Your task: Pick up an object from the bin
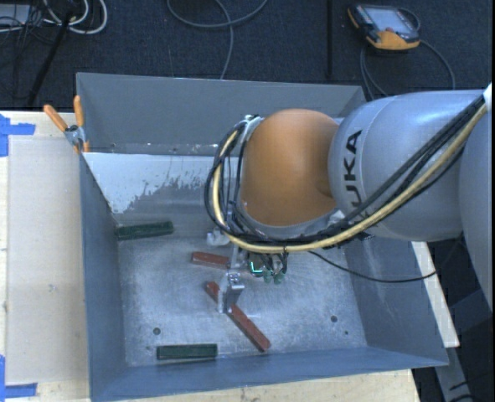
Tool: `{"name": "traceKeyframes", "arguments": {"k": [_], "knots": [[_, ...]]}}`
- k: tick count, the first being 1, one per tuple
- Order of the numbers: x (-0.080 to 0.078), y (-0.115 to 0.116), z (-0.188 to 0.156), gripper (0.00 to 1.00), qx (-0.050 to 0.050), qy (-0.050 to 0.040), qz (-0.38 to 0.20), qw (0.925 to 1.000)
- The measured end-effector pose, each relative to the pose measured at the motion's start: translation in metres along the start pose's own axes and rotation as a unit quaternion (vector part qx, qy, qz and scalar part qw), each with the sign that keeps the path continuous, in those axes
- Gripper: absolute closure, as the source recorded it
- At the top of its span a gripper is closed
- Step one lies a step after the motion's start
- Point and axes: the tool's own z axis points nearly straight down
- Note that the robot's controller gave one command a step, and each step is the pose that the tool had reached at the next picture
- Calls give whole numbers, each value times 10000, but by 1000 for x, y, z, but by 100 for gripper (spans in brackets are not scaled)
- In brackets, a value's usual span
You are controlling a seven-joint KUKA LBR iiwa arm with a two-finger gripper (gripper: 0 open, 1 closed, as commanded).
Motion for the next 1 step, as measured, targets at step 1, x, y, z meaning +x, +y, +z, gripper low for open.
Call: {"name": "traceKeyframes", "arguments": {"k": [1], "knots": [[-1, -1, 0, 0, -1, -7, 10, 10000]]}}
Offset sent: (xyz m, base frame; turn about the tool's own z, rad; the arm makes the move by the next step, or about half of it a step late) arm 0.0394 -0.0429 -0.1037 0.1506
